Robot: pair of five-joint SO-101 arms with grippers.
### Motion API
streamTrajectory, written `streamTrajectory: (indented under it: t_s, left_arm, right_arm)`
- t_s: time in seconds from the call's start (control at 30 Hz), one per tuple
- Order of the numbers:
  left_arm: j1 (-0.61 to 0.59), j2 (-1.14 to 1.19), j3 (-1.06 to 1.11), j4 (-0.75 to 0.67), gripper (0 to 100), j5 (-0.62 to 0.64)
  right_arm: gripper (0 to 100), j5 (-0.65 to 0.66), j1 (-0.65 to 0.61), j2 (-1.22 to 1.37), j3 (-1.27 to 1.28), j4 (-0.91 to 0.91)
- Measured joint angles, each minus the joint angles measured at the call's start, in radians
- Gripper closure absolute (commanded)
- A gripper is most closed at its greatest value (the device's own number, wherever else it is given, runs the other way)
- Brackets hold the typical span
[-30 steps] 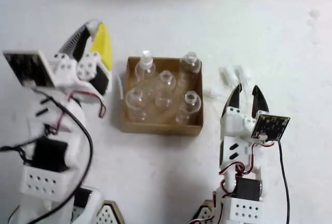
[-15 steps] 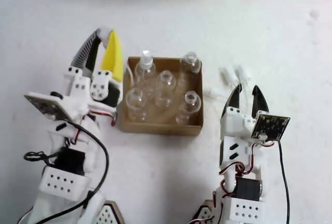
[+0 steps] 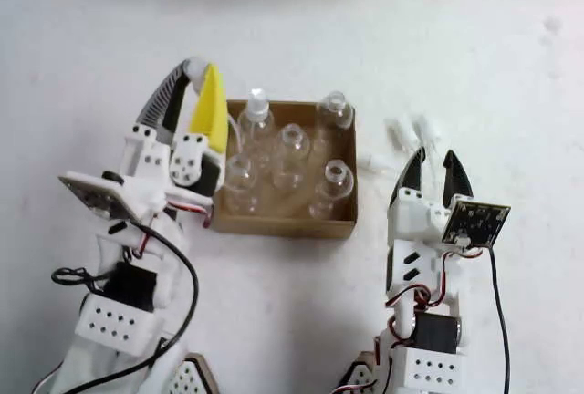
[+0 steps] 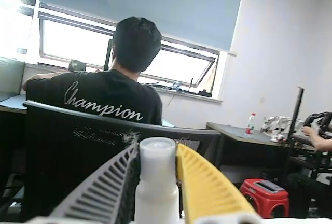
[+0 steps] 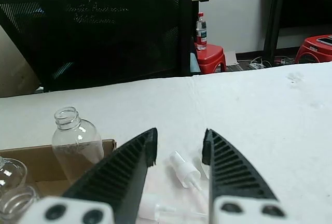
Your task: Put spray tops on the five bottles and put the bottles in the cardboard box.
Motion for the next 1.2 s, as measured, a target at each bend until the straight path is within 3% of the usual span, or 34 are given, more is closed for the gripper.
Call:
streamTrajectory:
  t_s: [0.33,0.67,1.2]
  left_arm:
    - [0.049,-0.218,-0.002,0.215,98,-0.017]
    - [0.049,-0.222,0.028,0.101,98,-0.069]
    - [0.049,-0.222,0.109,0.084,98,-0.069]
  right_arm:
    - [86.8,0.000,0.000,0.000,0.000,0.000]
    - [86.8,0.000,0.000,0.000,0.000,0.000]
    - [86.8,0.000,0.000,0.000,0.000,0.000]
